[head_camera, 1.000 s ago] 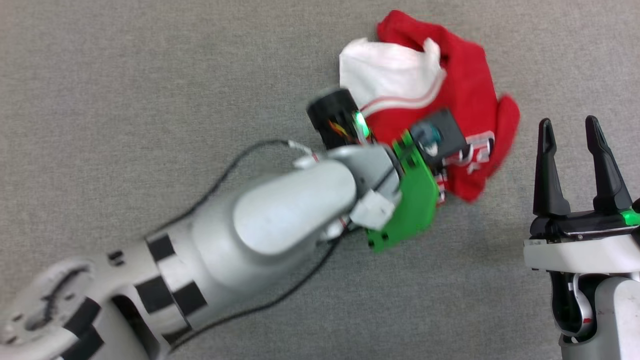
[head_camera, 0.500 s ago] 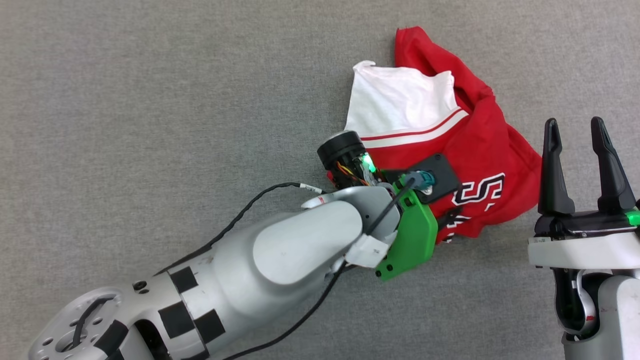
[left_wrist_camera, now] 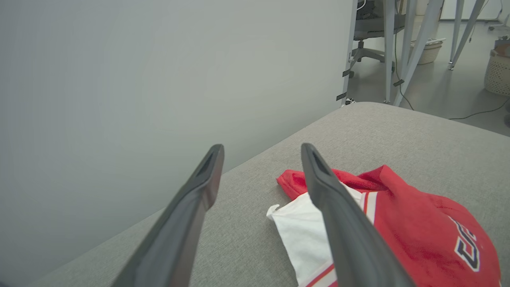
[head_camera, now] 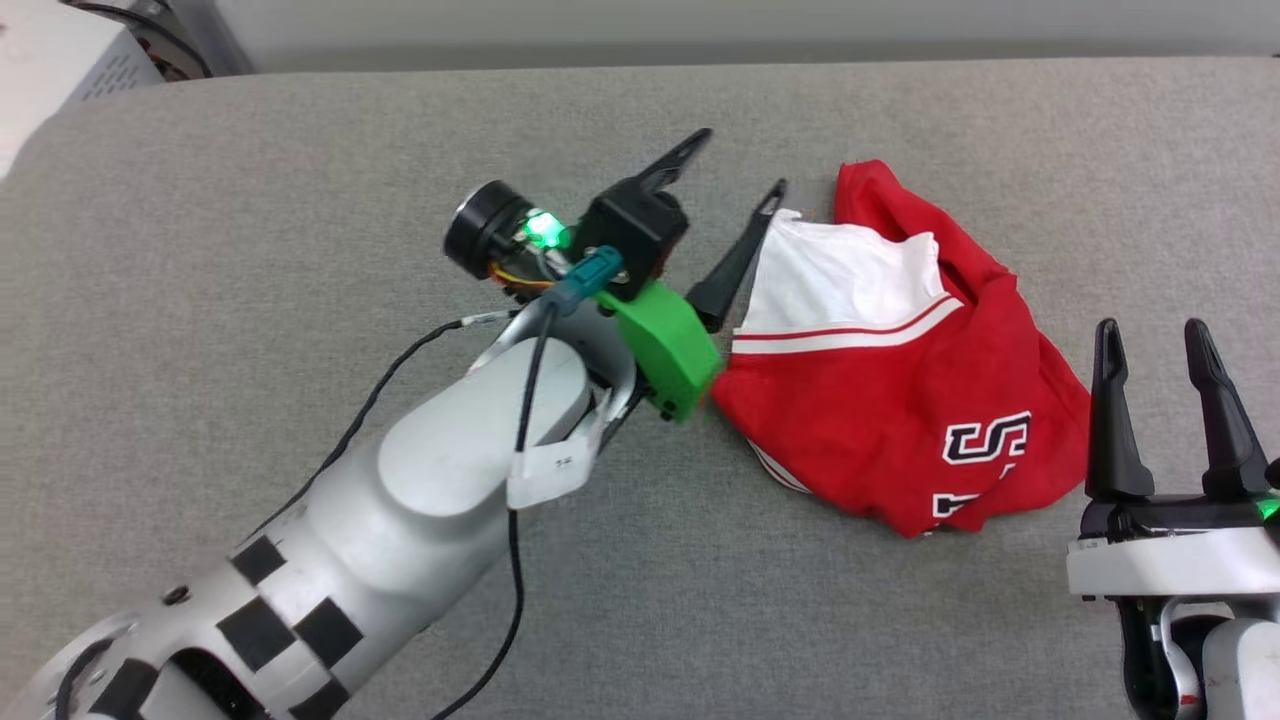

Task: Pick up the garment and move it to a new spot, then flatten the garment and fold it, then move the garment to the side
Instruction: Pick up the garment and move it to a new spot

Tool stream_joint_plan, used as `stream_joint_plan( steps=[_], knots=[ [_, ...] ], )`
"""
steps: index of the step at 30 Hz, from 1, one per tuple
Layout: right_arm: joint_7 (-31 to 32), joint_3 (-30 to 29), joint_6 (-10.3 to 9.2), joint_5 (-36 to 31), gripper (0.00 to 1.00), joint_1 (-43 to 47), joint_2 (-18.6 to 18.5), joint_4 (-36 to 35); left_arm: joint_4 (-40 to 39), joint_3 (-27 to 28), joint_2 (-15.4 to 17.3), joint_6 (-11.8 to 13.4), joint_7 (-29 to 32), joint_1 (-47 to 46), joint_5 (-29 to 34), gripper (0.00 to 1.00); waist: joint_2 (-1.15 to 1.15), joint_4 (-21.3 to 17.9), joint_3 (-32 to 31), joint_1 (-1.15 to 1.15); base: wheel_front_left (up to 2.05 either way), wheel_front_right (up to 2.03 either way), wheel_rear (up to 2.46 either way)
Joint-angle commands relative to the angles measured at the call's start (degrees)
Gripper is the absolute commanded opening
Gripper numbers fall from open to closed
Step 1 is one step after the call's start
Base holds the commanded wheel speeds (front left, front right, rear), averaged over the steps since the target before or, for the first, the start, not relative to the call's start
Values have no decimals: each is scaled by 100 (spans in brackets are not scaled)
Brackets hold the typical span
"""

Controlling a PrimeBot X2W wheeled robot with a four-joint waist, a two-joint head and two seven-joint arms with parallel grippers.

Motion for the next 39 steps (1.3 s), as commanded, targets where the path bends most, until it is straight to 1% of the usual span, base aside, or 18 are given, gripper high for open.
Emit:
stream_joint_plan(
  steps=[1, 5, 10, 13, 17, 20, 21, 22, 28, 32, 39],
  knots=[
    [-52, -14, -4, -67, 100, 100, -13, 18, -70, 164, 128, 153, -45, 268, 73, 100, 23, 253, -276, 0, 0, 0, 0],
    [-52, -38, -4, -109, 100, 224, -13, 13, -546, 816, 395, 553, -54, 811, 364, 100, 23, 377, -396, 0, 0, 0, 0],
    [-52, -62, -4, -150, 100, 311, -13, 32, -1054, 1693, 599, 901, -55, 1716, 699, 100, 23, 473, -545, 0, 0, 0, 0],
    [-52, -86, -4, -163, 100, 370, -13, 47, -1326, 2292, 614, 1038, -56, 2343, 892, 100, 23, 522, -654, 0, 0, 0, 0],
    [-52, -109, -4, -160, 100, 458, -13, 75, -1682, 3045, 506, 1095, -56, 3114, 1215, 100, 23, 568, -797, 0, 0, 0, 0],
    [-52, -89, -4, -155, 100, 530, -13, 95, -1811, 3451, 397, 961, -56, 3634, 1404, 100, 23, 589, -882, 0, 0, 0, 0],
    [-52, -72, -4, -157, 100, 579, -13, 106, -1859, 3703, 315, 833, -56, 3941, 1523, 100, 23, 601, -934, 0, 0, 0, 0],
    [-52, -67, -4, -158, 100, 605, -13, 109, -1889, 3849, 265, 765, -56, 4086, 1593, 100, 23, 608, -959, 0, 0, 0, 0],
    [-52, -40, -4, -165, 100, 728, -13, 164, -1952, 4436, 49, 389, -56, 4741, 2038, 100, 23, 612, -1074, 0, 0, 0, 0],
    [-52, 6, -4, -182, 100, 793, -13, 230, -1953, 4679, -133, 177, -56, 5037, 2324, 100, 23, 602, -1122, 0, 0, 0, 0],
    [-52, 75, -4, -156, 100, 917, -13, 362, -1823, 4978, -507, -143, -56, 5377, 2648, 100, 23, 589, -1206, 0, 0, 0, 0]
  ],
)
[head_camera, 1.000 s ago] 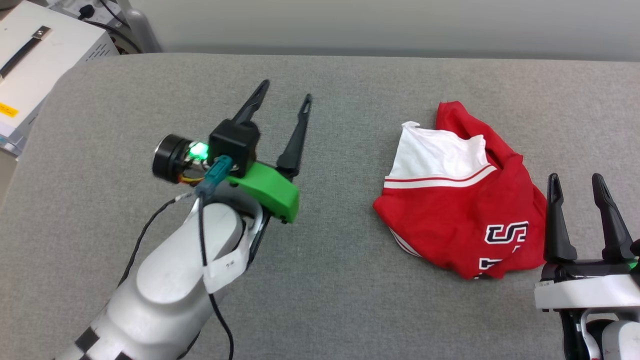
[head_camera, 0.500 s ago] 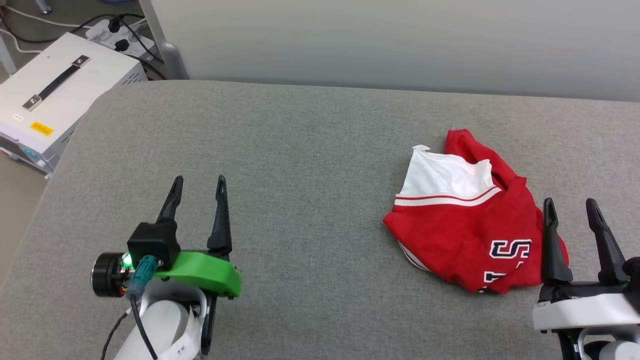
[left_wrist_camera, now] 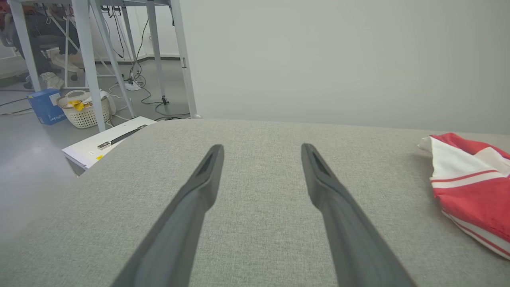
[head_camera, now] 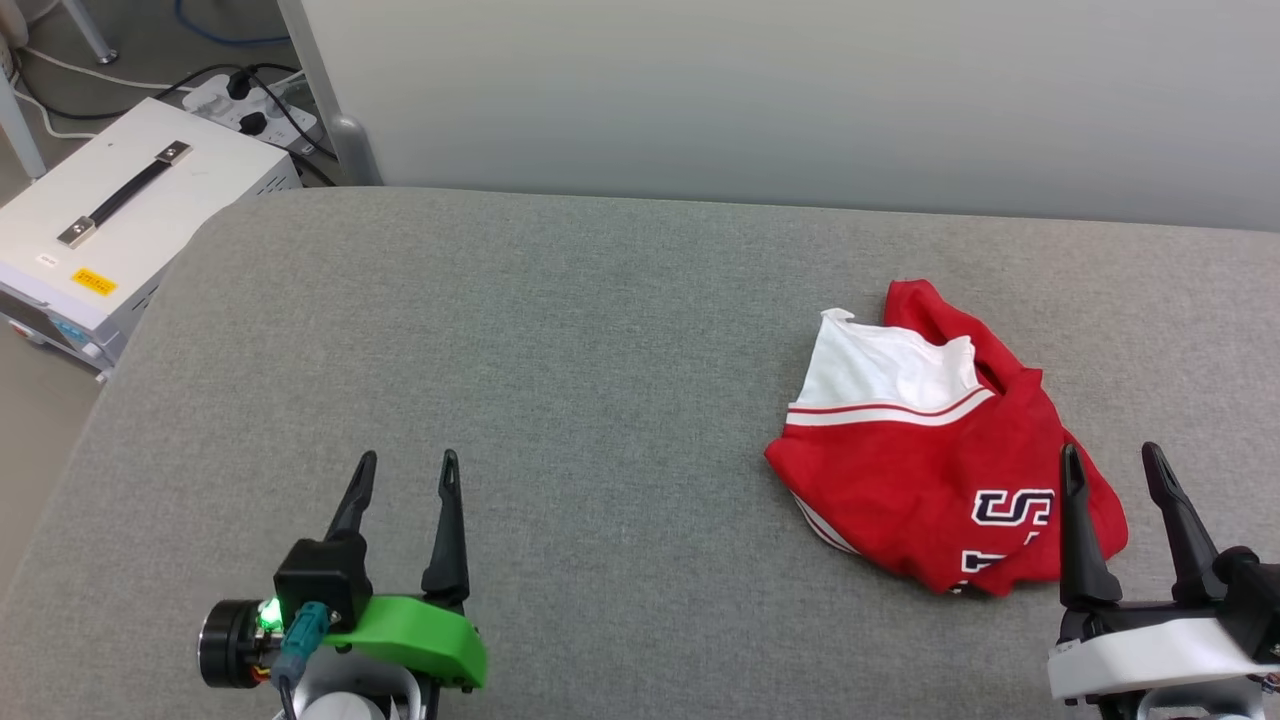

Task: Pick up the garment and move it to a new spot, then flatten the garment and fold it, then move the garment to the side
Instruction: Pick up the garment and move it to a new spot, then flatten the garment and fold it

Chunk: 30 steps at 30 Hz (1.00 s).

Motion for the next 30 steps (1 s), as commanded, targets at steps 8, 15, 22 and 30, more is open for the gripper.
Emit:
stream_joint_plan(
  steps=[8, 15, 22, 30],
  knots=[
    [-52, 89, -4, 20, 100, 202, -14, 144, 158, 267, -291, -311, -32, 267, 311, 100, 23, -8, -54, 0, 0, 0, 0],
    [-52, 121, -4, 8, 100, 243, -14, 214, 230, 462, -411, -449, -32, 324, 466, 100, 23, -13, -61, 0, 0, 0, 0],
    [-52, 131, -4, 1, 100, 259, -14, 243, 267, 583, -504, -538, -32, 346, 575, 100, 23, 9, -78, 0, 0, 0, 0],
    [-52, 124, -4, -4, 100, 223, -14, 227, 292, 661, -564, -599, -33, 354, 649, 100, 23, 32, -78, 0, 0, 0, 0]
  ],
)
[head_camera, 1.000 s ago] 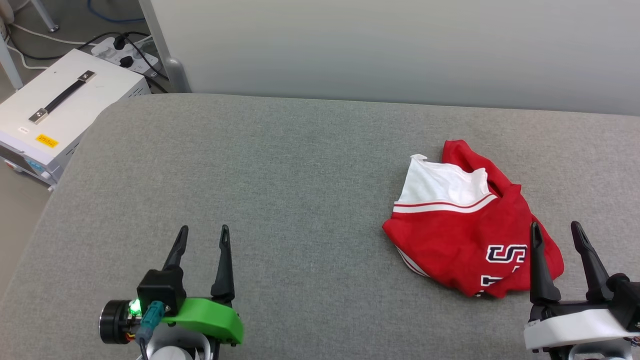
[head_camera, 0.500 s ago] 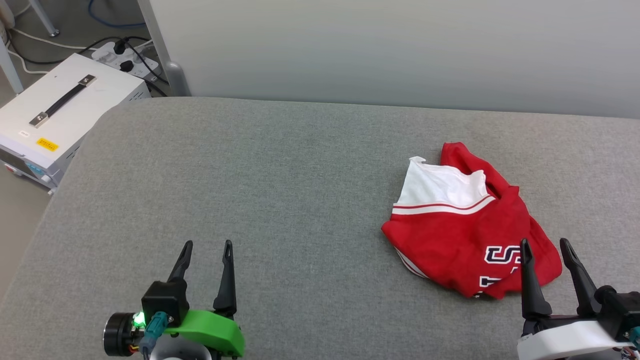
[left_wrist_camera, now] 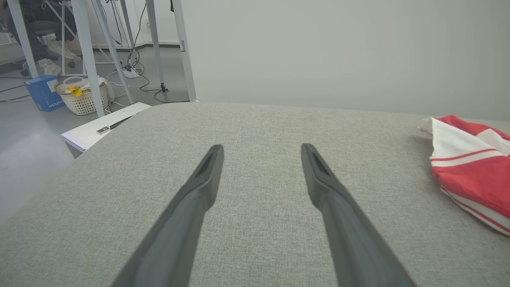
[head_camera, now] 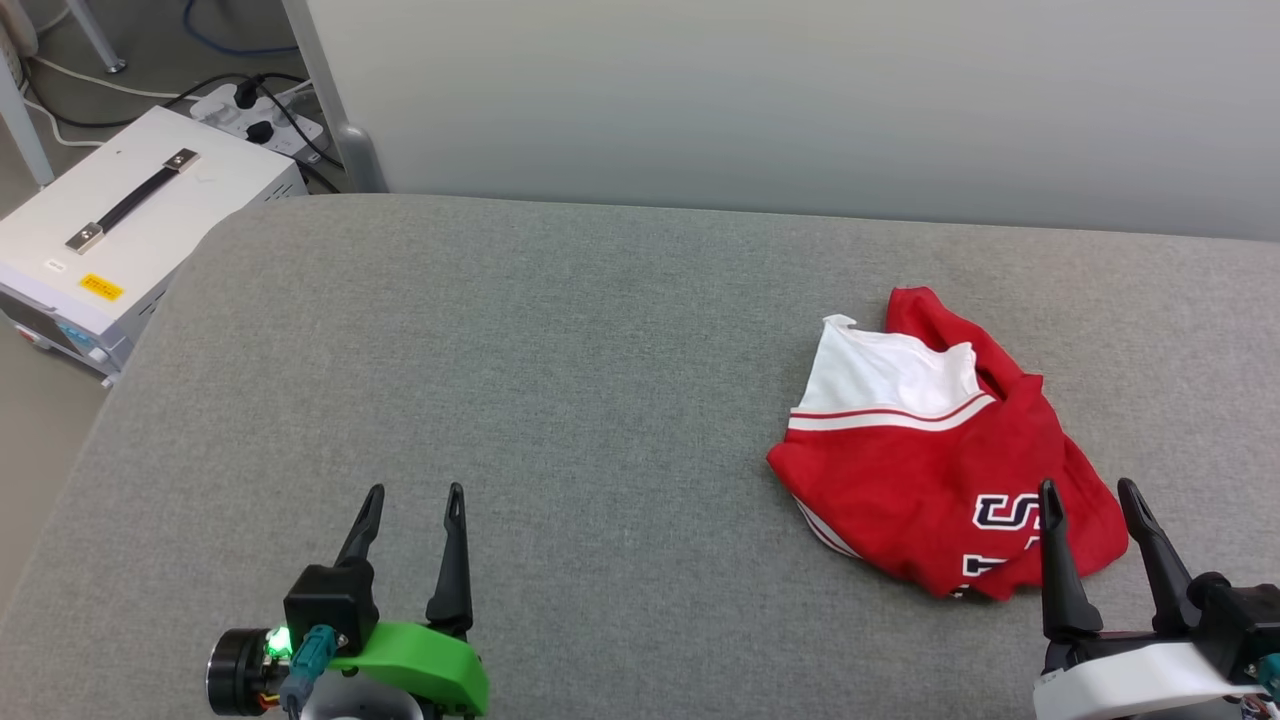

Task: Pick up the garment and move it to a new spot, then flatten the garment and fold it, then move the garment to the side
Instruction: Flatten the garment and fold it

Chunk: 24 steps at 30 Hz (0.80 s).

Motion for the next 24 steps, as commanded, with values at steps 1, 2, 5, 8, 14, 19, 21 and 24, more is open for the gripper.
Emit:
stream_joint_plan(
  steps=[1, 2, 5, 8, 14, 19, 21, 24],
  knots=[
    [-52, 2, -4, -6, 100, 14, -13, -17, 10, 31, -28, -33, -33, 116, 43, 100, 23, 4, 6, 0, 0, 0, 0],
    [-52, -3, -4, -9, 100, -12, -13, -45, 10, 40, -34, -38, -33, 113, 49, 100, 23, 7, 14, 0, 0, 0, 0],
    [-52, -68, -4, -141, 100, -347, -13, -311, -11, 61, -53, -56, -33, 47, 71, 100, 23, 31, 127, 0, 0, 0, 0],
    [-52, -152, -4, -525, 100, -1191, -15, -708, -51, 44, -67, -69, -33, -114, 80, 100, 23, 92, 331, 0, 0, 0, 0],
    [-52, 185, -4, -535, 100, -2606, -598, -776, -116, 21, -75, -55, -33, -321, 52, 100, 23, 180, 680, 0, 0, 0, 0],
    [-52, 918, -4, -319, 100, -3700, -1350, -77, -138, -67, -78, -4, -33, -489, -73, 100, 23, 297, 926, 0, 0, 0, 0],
    [-31, 1408, -4, -234, 100, -4097, -1720, 459, -146, -107, -78, 27, -33, -534, -128, 100, 23, 345, 991, 0, 0, 0, 0],
    [464, 2052, -4, 203, 100, -4689, -2105, 1054, -170, -160, -79, 60, -33, -594, -176, 100, 23, 421, 1093, 0, 0, 0, 0]
  ],
)
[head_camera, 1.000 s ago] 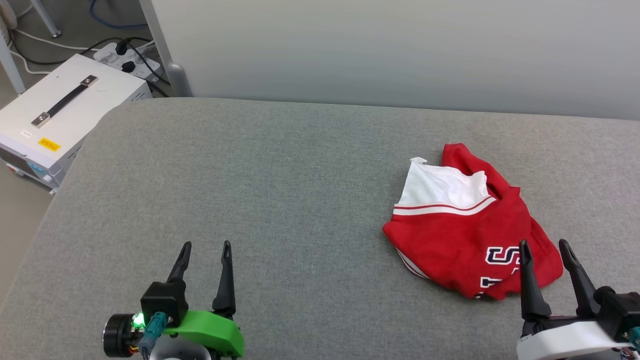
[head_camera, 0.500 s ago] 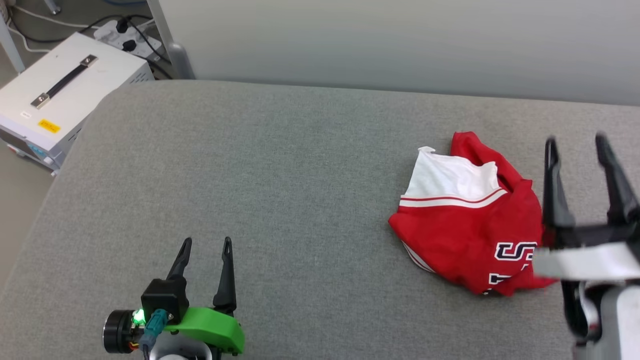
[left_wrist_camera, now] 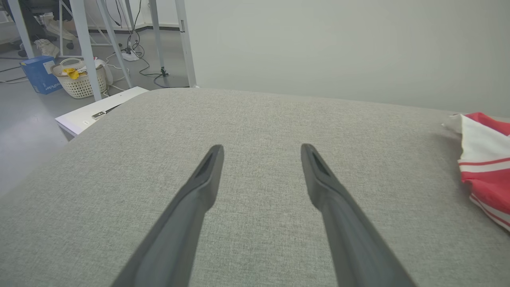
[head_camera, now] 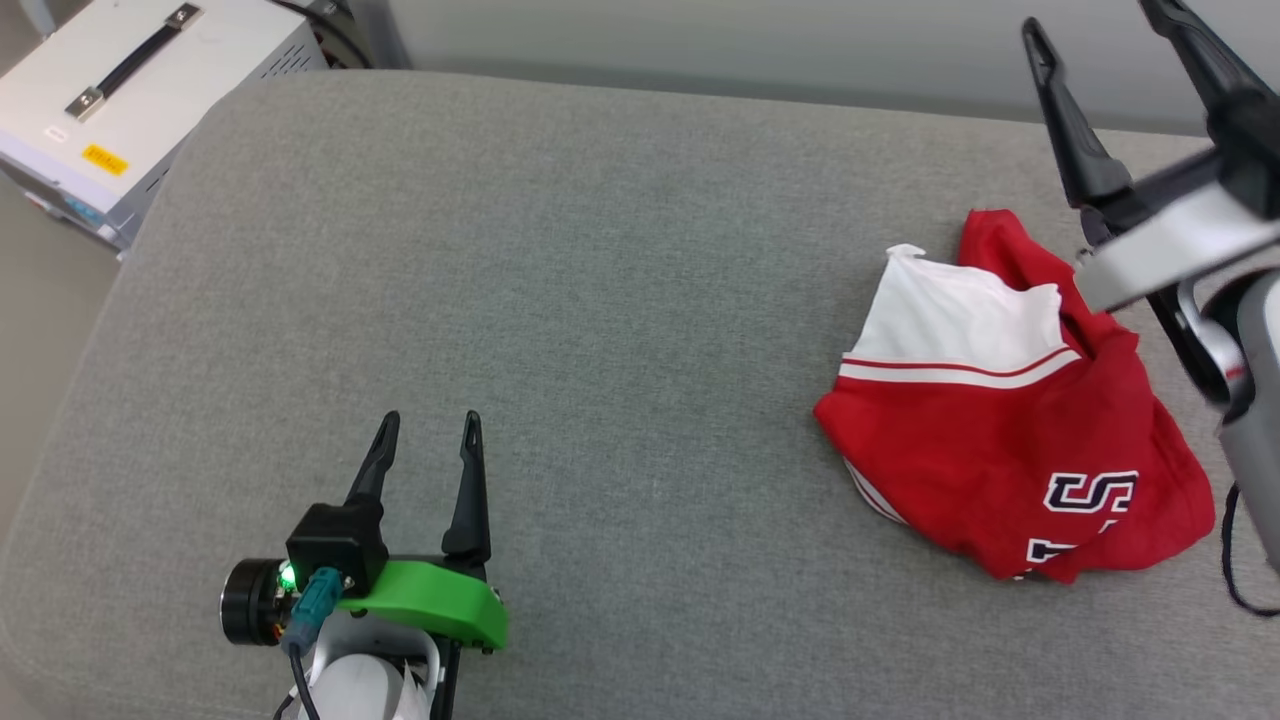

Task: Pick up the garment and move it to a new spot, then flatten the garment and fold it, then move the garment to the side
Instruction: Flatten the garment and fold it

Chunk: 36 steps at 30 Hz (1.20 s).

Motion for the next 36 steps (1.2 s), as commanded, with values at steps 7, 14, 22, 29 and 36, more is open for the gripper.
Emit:
stream_joint_plan(
  steps=[7, 14, 22, 29, 36],
  knots=[
    [2746, 2093, -4, 2057, 100, -1295, -1067, 455, -167, -75, -27, 127, -33, -248, -77, 100, 23, 258, 426, 0, 0, 0, 0],
    [5236, 3186, -4, 3571, 100, -2064, -1777, 359, -258, -259, -28, 213, -33, -448, -253, 100, 23, 488, 809, 0, 0, 0, 0],
    [6413, 3552, -4, 4027, 100, -2472, -1778, 742, -409, -591, -28, 366, -33, -676, -506, 100, 23, 861, 1334, 0, 0, 0, 0],
    [6507, 4008, -4, 3918, 100, -2361, -1719, 1232, -466, -757, -28, 498, -33, -863, -678, 100, 23, 1097, 1635, 0, 0, 0, 0],
    [6406, 4532, -4, 4018, 100, -2028, -1750, 1535, -445, -821, -28, 581, -33, -930, -769, 100, 23, 1164, 1713, 0, 0, 0, 0]
  ],
)
